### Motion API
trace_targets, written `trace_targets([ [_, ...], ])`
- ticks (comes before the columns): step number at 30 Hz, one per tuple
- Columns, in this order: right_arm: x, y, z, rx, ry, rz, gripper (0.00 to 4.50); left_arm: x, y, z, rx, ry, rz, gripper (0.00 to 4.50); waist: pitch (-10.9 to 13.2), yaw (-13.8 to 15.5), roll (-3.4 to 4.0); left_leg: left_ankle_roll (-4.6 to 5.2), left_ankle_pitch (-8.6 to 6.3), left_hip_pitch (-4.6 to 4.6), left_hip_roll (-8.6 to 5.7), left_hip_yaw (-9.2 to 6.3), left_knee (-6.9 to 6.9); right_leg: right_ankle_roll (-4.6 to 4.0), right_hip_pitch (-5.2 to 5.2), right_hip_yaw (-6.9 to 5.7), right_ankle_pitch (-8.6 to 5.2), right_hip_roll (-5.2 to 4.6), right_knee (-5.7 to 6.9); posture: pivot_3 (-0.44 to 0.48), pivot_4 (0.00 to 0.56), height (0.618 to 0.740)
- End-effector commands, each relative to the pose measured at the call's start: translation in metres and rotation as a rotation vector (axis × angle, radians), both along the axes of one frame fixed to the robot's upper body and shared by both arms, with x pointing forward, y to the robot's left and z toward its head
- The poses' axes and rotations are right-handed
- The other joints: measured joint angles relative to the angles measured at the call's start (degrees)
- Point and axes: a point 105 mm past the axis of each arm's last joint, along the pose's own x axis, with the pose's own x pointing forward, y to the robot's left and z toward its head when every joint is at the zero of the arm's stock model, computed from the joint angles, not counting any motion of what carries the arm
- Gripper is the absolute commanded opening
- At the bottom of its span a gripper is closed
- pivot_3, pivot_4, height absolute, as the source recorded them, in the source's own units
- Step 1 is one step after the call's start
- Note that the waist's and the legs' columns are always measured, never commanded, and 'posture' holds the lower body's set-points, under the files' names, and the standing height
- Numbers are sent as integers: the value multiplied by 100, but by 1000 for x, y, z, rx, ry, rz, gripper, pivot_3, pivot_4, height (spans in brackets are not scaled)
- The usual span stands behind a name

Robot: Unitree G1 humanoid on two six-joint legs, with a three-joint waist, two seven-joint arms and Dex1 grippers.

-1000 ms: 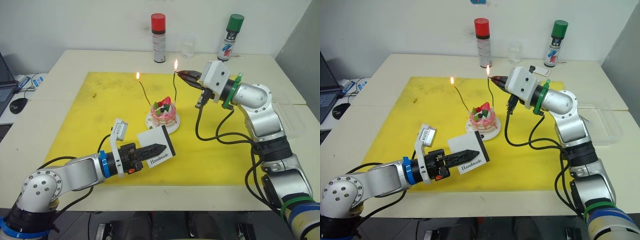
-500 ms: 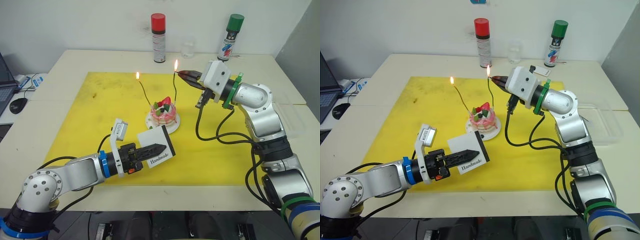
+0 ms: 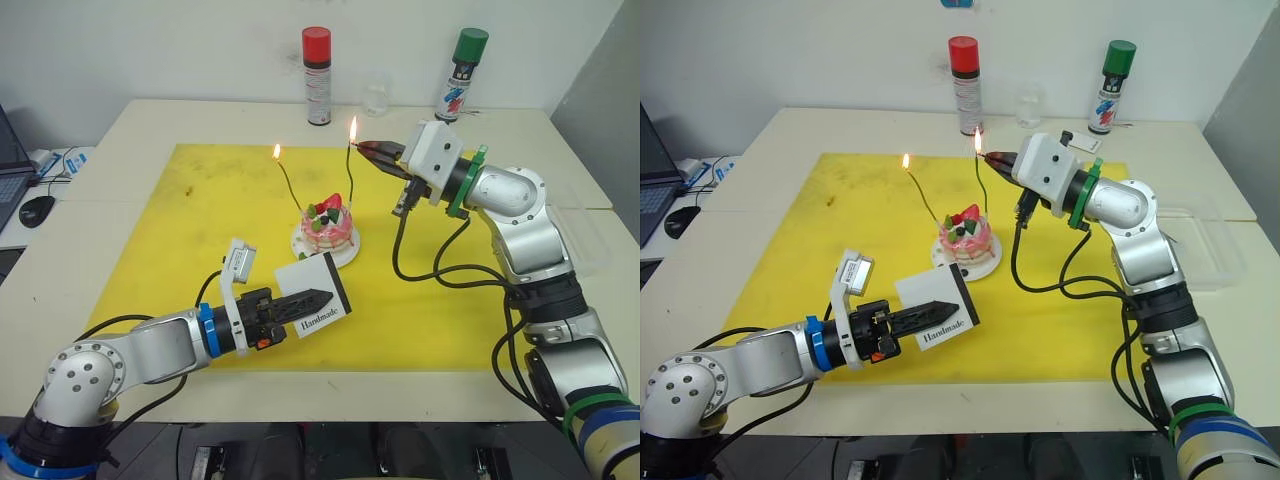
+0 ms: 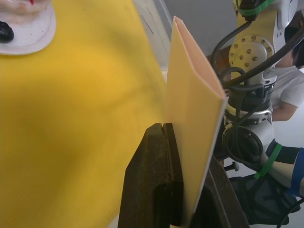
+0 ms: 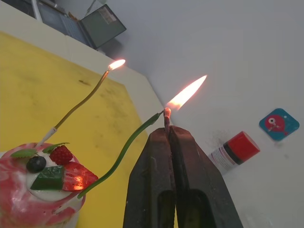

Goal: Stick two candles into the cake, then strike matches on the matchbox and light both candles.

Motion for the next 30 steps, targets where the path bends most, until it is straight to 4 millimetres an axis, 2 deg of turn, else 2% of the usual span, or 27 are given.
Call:
trace_targets([
  [1, -3, -6, 10, 17, -37, -11, 42, -5, -5, 7, -13, -34, -22, 0, 0, 0, 0, 0, 0, 0, 0, 0, 0, 0, 0, 0, 0, 0, 0, 0, 150, 740],
  [7, -1, -15, 7, 22, -21, -45, 42, -5, -5, 7, -13, -35, -22, 0, 0, 1, 0, 0, 0, 0, 0, 0, 0, 0, 0, 0, 0, 0, 0, 0, 150, 740],
  [10, 1, -33, 2, 37, 7, -110, 42, -5, -5, 6, -14, -33, -23, 0, 0, 18, 0, 0, 0, -1, 0, 0, 0, 0, 0, 0, 0, 0, -1, 0, 150, 740],
  [14, 6, -78, -23, 86, 102, -300, 42, -6, -7, 6, -25, -32, -23, 0, 0, 37, -1, 0, 0, -4, -1, 1, -2, 0, 1, 0, -1, -2, -6, 0, 150, 740],
  [16, 10, -108, -35, 103, 123, -434, 42, -5, -9, 5, -31, -32, -27, 0, 0, 26, 0, 0, 0, -4, -2, 3, -2, 0, 0, 3, -1, -3, -7, 0, 150, 740],
  [18, 15, -140, -43, 153, 140, -597, 42, -5, -10, 3, -34, -32, -31, 0, 0, 18, 0, 0, 0, -2, -2, 5, -2, 0, -1, 4, -1, -3, -4, 0, 150, 740],
  [19, 16, -148, -45, 171, 147, -639, 42, -4, -11, 2, -35, -32, -31, 0, 0, 15, 0, 0, 0, -1, -2, 6, -1, 0, -1, 5, -1, -2, -1, 0, 150, 740],
  [22, 19, -192, -54, 261, 198, -876, 42, -2, -14, 1, -46, -35, -29, 0, 0, -19, 0, 0, 0, 2, -2, 10, -1, 0, -2, 12, 0, 0, 1, 0, 150, 740],
  [24, 20, -209, -58, 298, 228, -971, 42, -2, -16, 1, -53, -38, -33, 0, 0, -15, 0, 0, 0, 2, -2, 10, 0, 0, -1, 11, 0, 0, 1, 0, 150, 740],
  [30, 24, -243, -71, 364, 302, -1150, 42, -1, -19, 3, -63, -47, -29, 0, 0, -15, 1, 1, 0, 0, -3, 11, -1, 0, -2, 13, 0, 0, 0, 0, 150, 740],
])
